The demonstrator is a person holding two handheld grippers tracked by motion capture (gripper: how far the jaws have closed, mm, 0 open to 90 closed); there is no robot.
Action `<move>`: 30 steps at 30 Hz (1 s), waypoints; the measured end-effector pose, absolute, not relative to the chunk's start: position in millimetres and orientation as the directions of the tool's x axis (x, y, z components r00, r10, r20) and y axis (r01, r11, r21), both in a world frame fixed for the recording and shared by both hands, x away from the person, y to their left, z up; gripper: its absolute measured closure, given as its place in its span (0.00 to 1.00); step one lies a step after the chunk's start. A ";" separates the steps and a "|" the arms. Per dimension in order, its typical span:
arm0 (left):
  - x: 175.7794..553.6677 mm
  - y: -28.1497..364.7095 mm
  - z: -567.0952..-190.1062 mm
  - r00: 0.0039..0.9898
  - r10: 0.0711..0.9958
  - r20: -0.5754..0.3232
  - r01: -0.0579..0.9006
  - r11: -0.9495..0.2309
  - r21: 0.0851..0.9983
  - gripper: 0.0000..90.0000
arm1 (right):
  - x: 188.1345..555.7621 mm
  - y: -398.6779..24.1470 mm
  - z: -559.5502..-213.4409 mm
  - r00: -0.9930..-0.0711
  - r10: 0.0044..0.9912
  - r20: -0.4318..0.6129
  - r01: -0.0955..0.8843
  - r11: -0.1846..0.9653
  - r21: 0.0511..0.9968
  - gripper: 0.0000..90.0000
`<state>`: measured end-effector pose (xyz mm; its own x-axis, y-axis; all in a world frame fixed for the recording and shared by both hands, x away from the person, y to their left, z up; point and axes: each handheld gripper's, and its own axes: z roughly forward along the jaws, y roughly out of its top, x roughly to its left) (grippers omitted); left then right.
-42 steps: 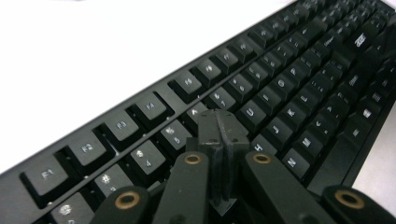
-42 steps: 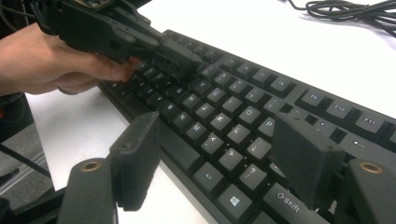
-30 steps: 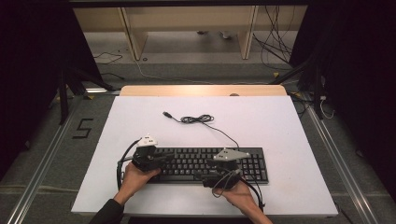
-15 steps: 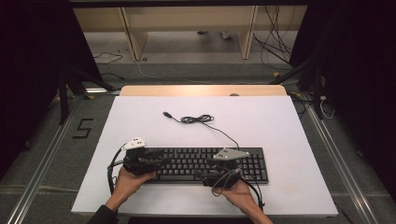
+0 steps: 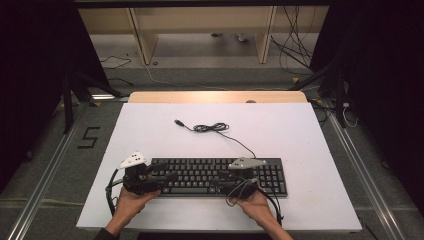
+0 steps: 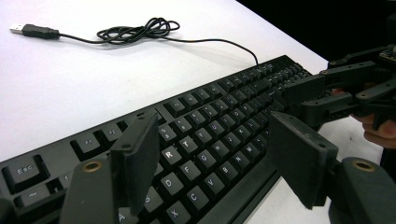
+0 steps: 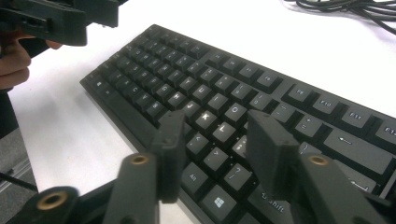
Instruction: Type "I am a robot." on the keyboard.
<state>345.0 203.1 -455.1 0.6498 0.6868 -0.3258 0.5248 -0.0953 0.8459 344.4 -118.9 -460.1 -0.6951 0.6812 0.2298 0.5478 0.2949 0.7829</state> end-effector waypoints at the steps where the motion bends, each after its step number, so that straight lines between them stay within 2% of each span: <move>1: 344.0 204.2 -455.0 0.652 0.688 -0.320 0.522 -0.099 0.847 0.37 | 344.6 -118.9 -460.2 -0.695 0.681 0.229 0.548 0.297 0.782 0.70; 13: 333.1 210.1 -455.2 0.654 0.691 -0.308 0.504 -0.094 0.858 0.36 | 348.2 -112.3 -466.1 -0.702 0.680 0.211 0.554 0.335 0.762 0.96; 19: 329.0 211.0 -456.6 0.658 0.688 -0.305 0.502 -0.099 0.859 0.35 | 350.7 -108.3 -471.1 -0.705 0.678 0.207 0.561 0.356 0.748 1.00; 30: 324.6 209.6 -458.5 0.666 0.681 -0.303 0.500 -0.107 0.860 0.34 | 352.8 -106.8 -474.3 -0.703 0.682 0.201 0.568 0.368 0.736 1.00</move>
<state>324.6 209.6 -458.5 0.6663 0.6814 -0.3028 0.4997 -0.1067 0.8596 352.8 -106.8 -474.3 -0.7033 0.6819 0.2010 0.5676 0.3683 0.7363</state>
